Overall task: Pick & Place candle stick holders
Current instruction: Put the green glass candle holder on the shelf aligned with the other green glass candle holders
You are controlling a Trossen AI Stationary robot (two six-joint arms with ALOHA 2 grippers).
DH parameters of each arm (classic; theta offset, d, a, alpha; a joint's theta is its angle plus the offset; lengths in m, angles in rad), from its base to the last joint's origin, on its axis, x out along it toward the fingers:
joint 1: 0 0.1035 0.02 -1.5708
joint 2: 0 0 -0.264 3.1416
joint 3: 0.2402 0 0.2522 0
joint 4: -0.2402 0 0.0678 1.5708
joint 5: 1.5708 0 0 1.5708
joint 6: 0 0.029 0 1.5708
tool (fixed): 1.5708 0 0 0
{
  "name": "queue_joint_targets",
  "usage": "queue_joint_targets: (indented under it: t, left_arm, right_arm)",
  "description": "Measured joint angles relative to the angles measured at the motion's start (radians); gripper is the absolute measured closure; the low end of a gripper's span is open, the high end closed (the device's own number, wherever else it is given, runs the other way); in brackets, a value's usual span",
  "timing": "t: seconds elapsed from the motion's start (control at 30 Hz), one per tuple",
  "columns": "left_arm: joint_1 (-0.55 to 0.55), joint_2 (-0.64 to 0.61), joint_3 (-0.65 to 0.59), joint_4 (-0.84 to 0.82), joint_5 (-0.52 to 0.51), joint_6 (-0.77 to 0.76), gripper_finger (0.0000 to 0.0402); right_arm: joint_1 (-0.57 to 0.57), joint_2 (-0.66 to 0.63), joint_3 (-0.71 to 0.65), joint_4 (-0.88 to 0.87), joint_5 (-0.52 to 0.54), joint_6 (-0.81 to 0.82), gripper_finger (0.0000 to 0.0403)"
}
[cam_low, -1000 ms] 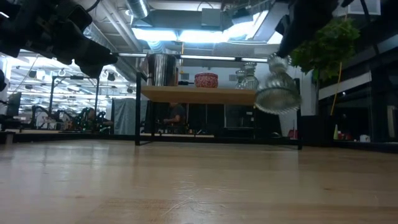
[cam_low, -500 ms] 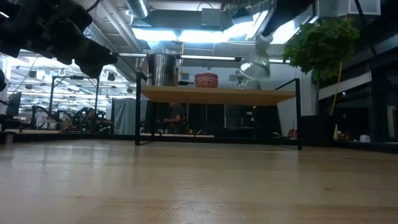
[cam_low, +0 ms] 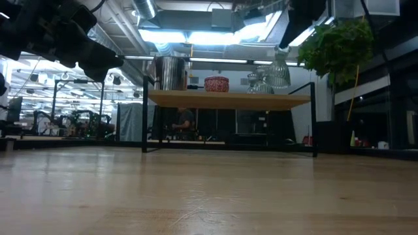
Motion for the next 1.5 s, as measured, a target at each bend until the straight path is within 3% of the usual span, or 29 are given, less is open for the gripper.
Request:
queue_joint_targets:
  t: [0.4, 1.5]
  left_arm:
    - [0.0, 0.0, 0.0, 0.0, 0.0, 0.0, 0.0274]
    - [0.0, 0.0, 0.0, 0.0, 0.0, 0.0, 0.0274]
  right_arm:
    - [-0.056, 0.088, 0.005, 0.032, -0.013, -0.064, 0.0385]
    - [-0.091, 0.103, 0.0, 0.098, -0.017, -0.202, 0.0385]
